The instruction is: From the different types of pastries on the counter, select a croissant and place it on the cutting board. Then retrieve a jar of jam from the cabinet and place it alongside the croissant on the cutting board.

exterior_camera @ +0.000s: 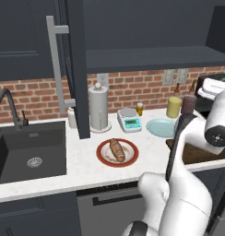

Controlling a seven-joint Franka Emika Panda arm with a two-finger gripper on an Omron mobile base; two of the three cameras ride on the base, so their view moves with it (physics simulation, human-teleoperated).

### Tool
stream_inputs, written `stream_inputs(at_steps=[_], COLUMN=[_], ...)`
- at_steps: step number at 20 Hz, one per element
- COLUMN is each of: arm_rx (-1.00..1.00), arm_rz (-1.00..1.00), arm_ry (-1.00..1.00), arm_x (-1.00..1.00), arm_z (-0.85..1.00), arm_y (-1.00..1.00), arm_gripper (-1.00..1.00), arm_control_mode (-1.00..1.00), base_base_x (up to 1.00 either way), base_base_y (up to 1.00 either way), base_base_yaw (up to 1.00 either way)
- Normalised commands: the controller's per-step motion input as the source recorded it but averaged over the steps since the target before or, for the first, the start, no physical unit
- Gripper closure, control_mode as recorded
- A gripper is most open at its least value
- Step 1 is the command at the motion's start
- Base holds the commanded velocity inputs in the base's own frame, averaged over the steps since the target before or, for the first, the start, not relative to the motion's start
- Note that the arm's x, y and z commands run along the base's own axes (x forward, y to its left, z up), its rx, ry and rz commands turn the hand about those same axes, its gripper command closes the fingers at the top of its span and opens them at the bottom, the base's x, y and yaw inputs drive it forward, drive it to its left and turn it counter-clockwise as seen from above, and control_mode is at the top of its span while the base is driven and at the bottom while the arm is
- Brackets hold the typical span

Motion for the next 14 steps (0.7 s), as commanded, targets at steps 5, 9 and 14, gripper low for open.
stream_inputs(at_steps=[5, 9, 14], arm_rx=[0.00, 0.00, 0.02], arm_rz=[-0.35, -0.32, -0.20], arm_ry=[0.08, 0.13, 0.13], arm_x=[-1.00, -0.86, 0.08], arm_z=[-0.69, -0.98, -1.00], arm_y=[0.40, 0.49, 0.25], arm_gripper=[1.00, 1.00, 1.00], arm_control_mode=[-1.00, -1.00, -1.00], base_base_x=[0.00, 0.00, 0.00], base_base_y=[0.00, 0.00, 0.00], base_base_yaw=[0.00, 0.00, 0.00])
